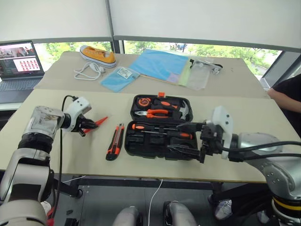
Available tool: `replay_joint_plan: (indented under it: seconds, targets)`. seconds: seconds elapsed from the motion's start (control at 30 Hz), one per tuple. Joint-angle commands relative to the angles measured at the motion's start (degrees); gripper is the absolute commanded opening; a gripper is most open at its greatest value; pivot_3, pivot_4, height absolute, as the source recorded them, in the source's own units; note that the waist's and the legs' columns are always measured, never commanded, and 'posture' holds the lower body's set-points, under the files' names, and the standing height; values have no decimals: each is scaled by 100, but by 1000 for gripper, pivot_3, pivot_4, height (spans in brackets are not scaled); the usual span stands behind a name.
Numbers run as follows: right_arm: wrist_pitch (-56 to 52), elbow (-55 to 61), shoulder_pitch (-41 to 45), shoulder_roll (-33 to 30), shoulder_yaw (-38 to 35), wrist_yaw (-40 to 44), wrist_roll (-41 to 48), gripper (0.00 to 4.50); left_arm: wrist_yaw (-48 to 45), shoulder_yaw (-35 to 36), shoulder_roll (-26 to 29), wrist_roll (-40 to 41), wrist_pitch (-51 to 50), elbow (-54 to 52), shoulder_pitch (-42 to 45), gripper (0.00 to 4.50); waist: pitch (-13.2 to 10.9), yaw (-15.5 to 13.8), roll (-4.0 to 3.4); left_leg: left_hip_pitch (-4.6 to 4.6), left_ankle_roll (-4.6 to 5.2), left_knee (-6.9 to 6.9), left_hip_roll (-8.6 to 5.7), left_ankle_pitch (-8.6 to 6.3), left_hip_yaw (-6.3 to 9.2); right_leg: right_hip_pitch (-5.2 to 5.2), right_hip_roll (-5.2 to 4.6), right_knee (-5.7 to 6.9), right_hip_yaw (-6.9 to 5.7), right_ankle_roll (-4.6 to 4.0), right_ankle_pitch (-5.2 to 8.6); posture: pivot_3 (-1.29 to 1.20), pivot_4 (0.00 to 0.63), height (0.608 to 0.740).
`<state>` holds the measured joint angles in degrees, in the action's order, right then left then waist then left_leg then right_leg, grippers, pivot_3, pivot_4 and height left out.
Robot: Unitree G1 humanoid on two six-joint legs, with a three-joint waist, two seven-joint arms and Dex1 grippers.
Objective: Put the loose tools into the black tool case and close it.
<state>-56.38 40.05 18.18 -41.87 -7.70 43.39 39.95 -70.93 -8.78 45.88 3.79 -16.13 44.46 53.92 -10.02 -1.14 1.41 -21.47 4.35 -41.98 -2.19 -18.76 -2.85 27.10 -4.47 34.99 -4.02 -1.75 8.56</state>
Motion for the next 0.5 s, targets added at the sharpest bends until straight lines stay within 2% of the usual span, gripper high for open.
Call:
replay_joint_plan:
  seconds: [0.03, 0.23, 0.37, 0.5]
  targets:
    - [-18, 287, -250, -170, -349, 44, 408, 4500, -1077, 97, -6, 374, 734, -789, 346, 437, 2, -8, 4, -3, 0, -2, -1, 0, 1, 0, -2, 0, 0, 0, 0, 0, 150, 718]
    - [158, 378, -500, -328, -274, -170, 310, 4500, -1842, -779, -623, -108, 1225, -1103, 566, 437, 3, -5, 5, 7, 5, -2, -11, -3, -12, -11, -5, -4, 4, 7, -4, 0, 150, 718]
    - [186, 496, -614, -269, -245, -401, 297, 4500, -1775, -1259, -1203, -570, 1412, -647, 799, 437, 2, 5, 9, 3, 12, -24, -3, -6, -14, -10, 5, -2, 14, 7, -4, 0, 150, 718]
    - [230, 657, -811, -235, -253, -621, 274, 4500, -1649, -1458, -1499, -866, 1487, -274, 856, 437, 3, 29, 10, 5, 32, -27, 2, -16, -15, -11, 8, 2, 20, 9, -3, 0, 150, 718]
